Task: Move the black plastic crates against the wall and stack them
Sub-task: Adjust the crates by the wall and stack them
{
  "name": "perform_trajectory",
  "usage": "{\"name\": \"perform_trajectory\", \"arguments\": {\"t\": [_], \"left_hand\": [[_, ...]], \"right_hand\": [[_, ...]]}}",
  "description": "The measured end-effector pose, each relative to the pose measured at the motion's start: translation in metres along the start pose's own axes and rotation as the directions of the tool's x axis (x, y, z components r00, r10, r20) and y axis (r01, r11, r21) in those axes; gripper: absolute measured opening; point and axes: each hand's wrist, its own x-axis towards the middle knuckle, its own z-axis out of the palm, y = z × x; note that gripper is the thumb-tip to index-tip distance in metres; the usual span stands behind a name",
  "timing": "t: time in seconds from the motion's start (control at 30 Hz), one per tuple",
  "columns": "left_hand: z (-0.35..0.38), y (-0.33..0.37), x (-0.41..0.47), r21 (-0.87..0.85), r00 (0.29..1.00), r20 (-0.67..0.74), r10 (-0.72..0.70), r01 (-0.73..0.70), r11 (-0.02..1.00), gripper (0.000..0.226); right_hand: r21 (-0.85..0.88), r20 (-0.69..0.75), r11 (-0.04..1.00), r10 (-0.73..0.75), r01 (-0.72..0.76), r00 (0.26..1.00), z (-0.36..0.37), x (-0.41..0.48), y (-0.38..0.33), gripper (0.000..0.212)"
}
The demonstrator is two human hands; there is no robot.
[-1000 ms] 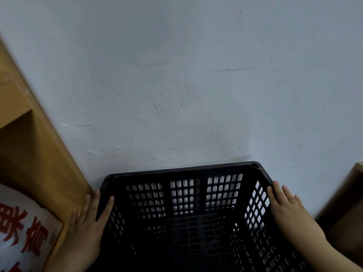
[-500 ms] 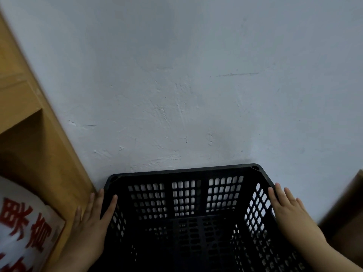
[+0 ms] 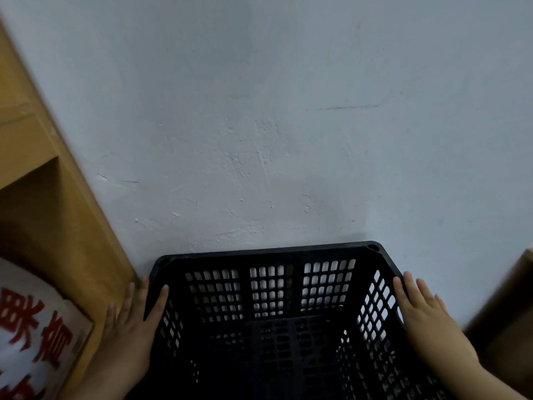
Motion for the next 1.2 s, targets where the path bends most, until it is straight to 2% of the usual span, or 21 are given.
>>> {"name": "perform_trajectory", "arguments": {"t": [0.1,0.17,0.23,0.27,0.33,0.47,0.53,0.57,0.67,0.8,0.87,0.97,1.03,1.07,1.13,1.2], "left_hand": [[0.002,-0.002,0.002,0.021,0.999,-0.039,0.026,-0.025,0.999,0.097],[0.002,-0.002,0.003,-0.01,0.995,-0.082,0.049,-0.05,0.999,0.093],[0.0,0.0,0.002,-0.009,0.987,-0.141,0.075,-0.077,0.997,0.102],[0.003,-0.004,0.006,0.07,0.971,-0.203,0.123,-0.111,0.991,0.115],[0.016,-0.018,0.013,0.119,0.971,-0.197,0.134,-0.112,0.987,0.131],[0.019,-0.02,0.017,0.209,0.954,-0.271,0.128,-0.071,0.975,0.129],[0.015,-0.013,0.015,0.138,0.964,-0.26,0.059,-0.023,0.99,0.125],[0.008,-0.007,0.012,0.089,0.963,-0.262,0.058,-0.036,0.995,0.123],[0.005,-0.004,0.011,0.12,0.947,-0.312,0.071,-0.035,0.992,0.119],[0.028,-0.021,0.018,0.192,0.937,-0.314,0.153,-0.095,0.977,0.133],[0.038,-0.024,0.022,0.201,0.92,-0.363,0.145,-0.074,0.977,0.132],[0.035,-0.02,0.025,0.184,0.894,-0.4,0.201,-0.137,0.973,0.125],[0.034,-0.019,0.023,0.2,0.887,-0.392,0.246,-0.179,0.963,0.095],[0.034,-0.018,0.021,0.193,0.865,-0.428,0.262,-0.196,0.961,0.079],[0.037,-0.02,0.021,0.185,0.838,-0.477,0.264,-0.198,0.963,0.084],[0.041,-0.02,0.02,0.216,0.82,-0.515,0.25,-0.158,0.963,0.094]], "right_hand": [[-0.05,-0.08,0.999,-0.022,0.018,0.997,0.005,0.005,0.001,0.094],[-0.093,-0.112,0.995,-0.035,0.025,0.993,0.015,0.007,0.009,0.1],[-0.148,-0.16,0.989,-0.031,0.007,0.987,0.023,0.007,0.013,0.09],[-0.192,-0.231,0.981,-0.072,0.027,0.97,0.023,0.007,0.014,0.08],[-0.207,-0.304,0.977,-0.117,0.054,0.946,0.025,0.013,0.013,0.072],[-0.212,-0.237,0.977,-0.088,0.037,0.968,0.025,0.019,0.011,0.097],[-0.177,-0.224,0.983,-0.076,0.036,0.972,0.027,0.019,0.012,0.106],[-0.17,-0.222,0.985,-0.077,0.04,0.972,0.027,0.018,0.013,0.107],[-0.156,-0.191,0.987,-0.072,0.042,0.979,0.027,0.016,0.011,0.109],[-0.119,-0.196,0.993,-0.049,0.026,0.979,0.029,0.013,0.01,0.11],[-0.105,-0.195,0.994,-0.038,0.018,0.98,0.03,0.014,0.011,0.112],[-0.089,-0.209,0.996,-0.044,0.026,0.977,0.034,0.016,0.013,0.118],[-0.072,-0.23,0.996,-0.066,0.05,0.971,0.036,0.018,0.014,0.123],[-0.071,-0.254,0.995,-0.085,0.069,0.963,0.037,0.019,0.014,0.118],[-0.072,-0.313,0.99,-0.134,0.118,0.94,0.037,0.02,0.013,0.101],[-0.073,-0.347,0.987,-0.162,0.145,0.924,0.04,0.022,0.014,0.098]]}}
